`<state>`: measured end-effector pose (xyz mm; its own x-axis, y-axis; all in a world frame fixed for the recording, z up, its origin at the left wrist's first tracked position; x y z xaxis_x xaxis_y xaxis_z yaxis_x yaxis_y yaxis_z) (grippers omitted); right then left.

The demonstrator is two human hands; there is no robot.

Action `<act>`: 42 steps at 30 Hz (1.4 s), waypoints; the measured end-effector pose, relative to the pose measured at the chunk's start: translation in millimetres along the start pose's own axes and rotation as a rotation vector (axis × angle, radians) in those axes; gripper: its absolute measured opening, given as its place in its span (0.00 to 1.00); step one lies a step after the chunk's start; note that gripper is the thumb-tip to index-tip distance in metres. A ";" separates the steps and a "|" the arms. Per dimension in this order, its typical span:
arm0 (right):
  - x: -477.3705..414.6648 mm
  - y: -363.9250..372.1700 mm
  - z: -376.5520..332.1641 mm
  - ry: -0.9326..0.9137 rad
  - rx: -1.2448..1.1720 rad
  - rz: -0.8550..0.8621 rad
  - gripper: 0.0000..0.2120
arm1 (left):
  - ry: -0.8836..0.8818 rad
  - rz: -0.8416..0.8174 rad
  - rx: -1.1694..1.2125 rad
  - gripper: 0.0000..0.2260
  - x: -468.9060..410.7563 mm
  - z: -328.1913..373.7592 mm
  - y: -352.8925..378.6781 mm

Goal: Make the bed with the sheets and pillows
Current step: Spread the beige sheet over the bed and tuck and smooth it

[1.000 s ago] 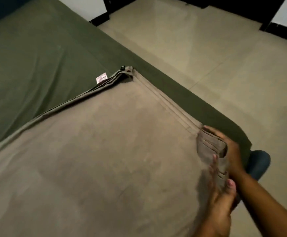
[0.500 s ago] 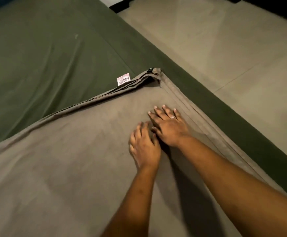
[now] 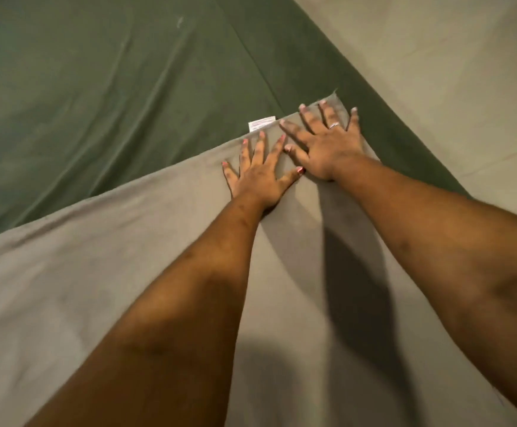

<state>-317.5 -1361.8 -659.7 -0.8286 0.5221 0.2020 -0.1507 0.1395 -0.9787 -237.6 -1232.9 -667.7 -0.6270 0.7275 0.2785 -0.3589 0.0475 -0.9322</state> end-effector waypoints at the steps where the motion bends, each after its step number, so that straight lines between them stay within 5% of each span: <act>1: -5.1 -1.5 1.7 0.008 0.000 0.018 0.26 | 0.011 -0.023 -0.008 0.35 -8.8 -3.8 -6.2; 9: -22.4 -1.4 -4.6 0.080 -0.028 0.118 0.24 | -0.225 0.209 0.014 0.28 7.3 -92.1 -17.3; 17: -25.8 -17.0 -35.2 0.363 0.057 0.087 0.26 | -0.430 0.270 0.055 0.27 71.8 -207.6 -6.0; 21: -28.8 -13.8 -157.3 -0.057 -0.085 0.224 0.27 | -0.379 0.216 0.134 0.25 67.5 -208.5 -10.8; 25: -34.3 12.4 -295.3 -0.402 -0.124 0.023 0.25 | -0.259 0.238 0.298 0.27 71.8 -253.0 -23.6; 30: -53.4 23.4 -306.6 -0.355 -0.175 0.132 0.22 | -0.352 0.090 0.221 0.28 74.1 -282.9 -27.6; 42: -66.5 4.9 -254.8 -0.387 -0.061 0.247 0.12 | -0.309 0.059 0.144 0.23 35.8 -230.6 -53.6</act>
<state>-125.8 -1181.4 -668.4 -0.9777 0.1952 -0.0769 0.0989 0.1055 -0.9895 -81.4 -1051.5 -661.1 -0.8216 0.4835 0.3021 -0.3955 -0.1016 -0.9128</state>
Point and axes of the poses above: each hand's wrist, its own x-axis away from the middle knuckle, its own y-axis out of the palm, z = x × y, the point moved 1 cm from there along -x, towards the middle knuckle, and after that the axes turned 4 degrees about -y, right-handed, at the moved point
